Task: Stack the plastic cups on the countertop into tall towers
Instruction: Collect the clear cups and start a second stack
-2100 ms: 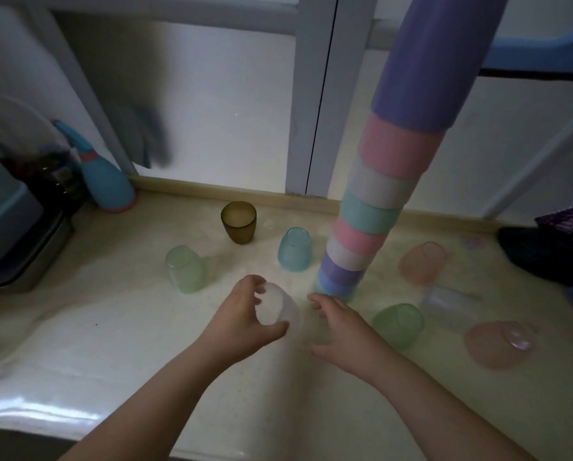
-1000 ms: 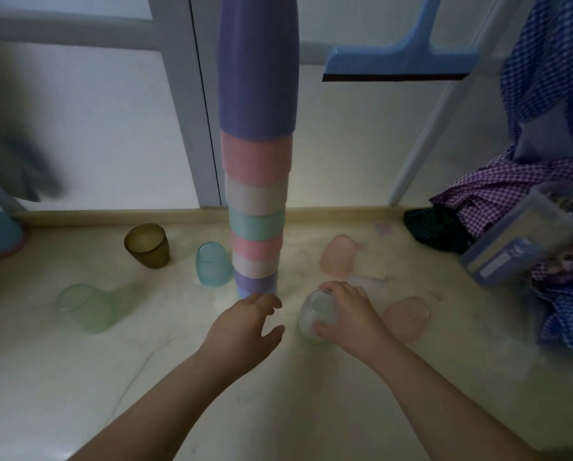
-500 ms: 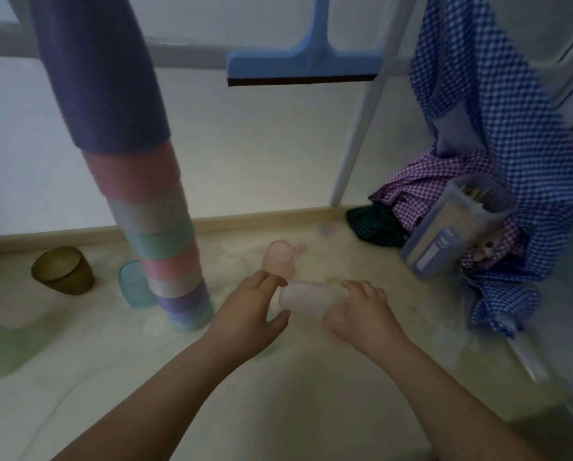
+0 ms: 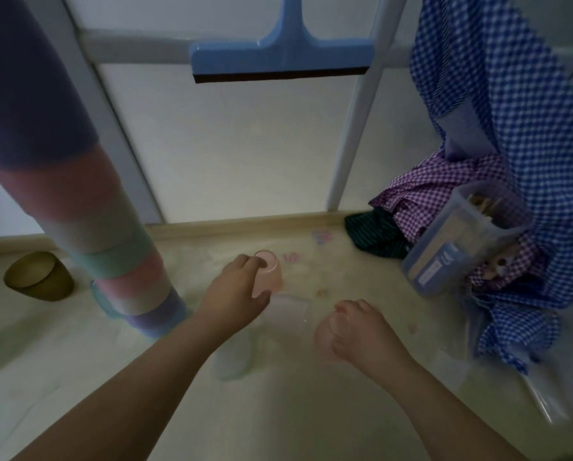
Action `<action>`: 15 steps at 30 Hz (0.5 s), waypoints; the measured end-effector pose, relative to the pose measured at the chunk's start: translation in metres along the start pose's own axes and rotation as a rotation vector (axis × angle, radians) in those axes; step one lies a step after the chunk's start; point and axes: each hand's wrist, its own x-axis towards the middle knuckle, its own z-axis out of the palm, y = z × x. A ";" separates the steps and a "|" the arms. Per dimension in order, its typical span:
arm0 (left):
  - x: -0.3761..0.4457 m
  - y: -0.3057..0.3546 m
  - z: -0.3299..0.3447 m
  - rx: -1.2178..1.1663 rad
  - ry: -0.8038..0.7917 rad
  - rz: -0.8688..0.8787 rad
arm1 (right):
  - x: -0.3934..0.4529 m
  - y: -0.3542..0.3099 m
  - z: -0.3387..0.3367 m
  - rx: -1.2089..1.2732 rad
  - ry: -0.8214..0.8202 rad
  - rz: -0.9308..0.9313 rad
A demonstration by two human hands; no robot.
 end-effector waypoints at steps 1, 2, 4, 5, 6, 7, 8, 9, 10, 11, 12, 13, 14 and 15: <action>0.010 -0.001 -0.001 0.018 -0.003 -0.020 | 0.003 0.002 -0.004 0.009 0.013 -0.008; 0.020 -0.002 -0.001 0.032 -0.015 -0.041 | 0.006 0.003 -0.007 0.004 0.022 -0.014; 0.040 -0.004 0.001 0.052 -0.056 -0.082 | 0.012 0.002 -0.013 -0.006 0.047 -0.036; 0.048 -0.005 0.004 0.068 -0.082 -0.096 | 0.015 0.001 -0.013 -0.009 0.067 -0.039; 0.055 -0.007 0.008 0.089 -0.110 -0.104 | 0.017 -0.002 -0.013 -0.008 0.093 -0.061; 0.061 -0.009 0.013 0.111 -0.141 -0.109 | 0.018 -0.003 -0.012 -0.015 0.102 -0.087; 0.065 -0.011 0.018 0.128 -0.174 -0.113 | 0.019 -0.002 -0.009 -0.008 0.098 -0.098; 0.068 -0.012 0.022 0.140 -0.204 -0.120 | 0.017 -0.004 -0.011 0.015 0.106 -0.087; 0.069 -0.014 0.025 0.147 -0.225 -0.128 | 0.013 -0.006 -0.015 0.047 0.104 -0.080; 0.069 -0.015 0.027 0.149 -0.230 -0.133 | 0.010 -0.007 -0.017 0.091 0.098 -0.073; 0.069 -0.015 0.027 0.146 -0.221 -0.134 | 0.006 -0.009 -0.020 0.114 0.105 -0.087; 0.068 -0.015 0.026 0.139 -0.204 -0.130 | 0.003 -0.008 -0.020 0.122 0.107 -0.087; 0.067 -0.013 0.023 0.128 -0.185 -0.120 | -0.002 -0.010 -0.022 0.131 0.140 -0.105; 0.064 -0.011 0.019 0.112 -0.161 -0.107 | -0.007 -0.012 -0.023 0.149 0.175 -0.110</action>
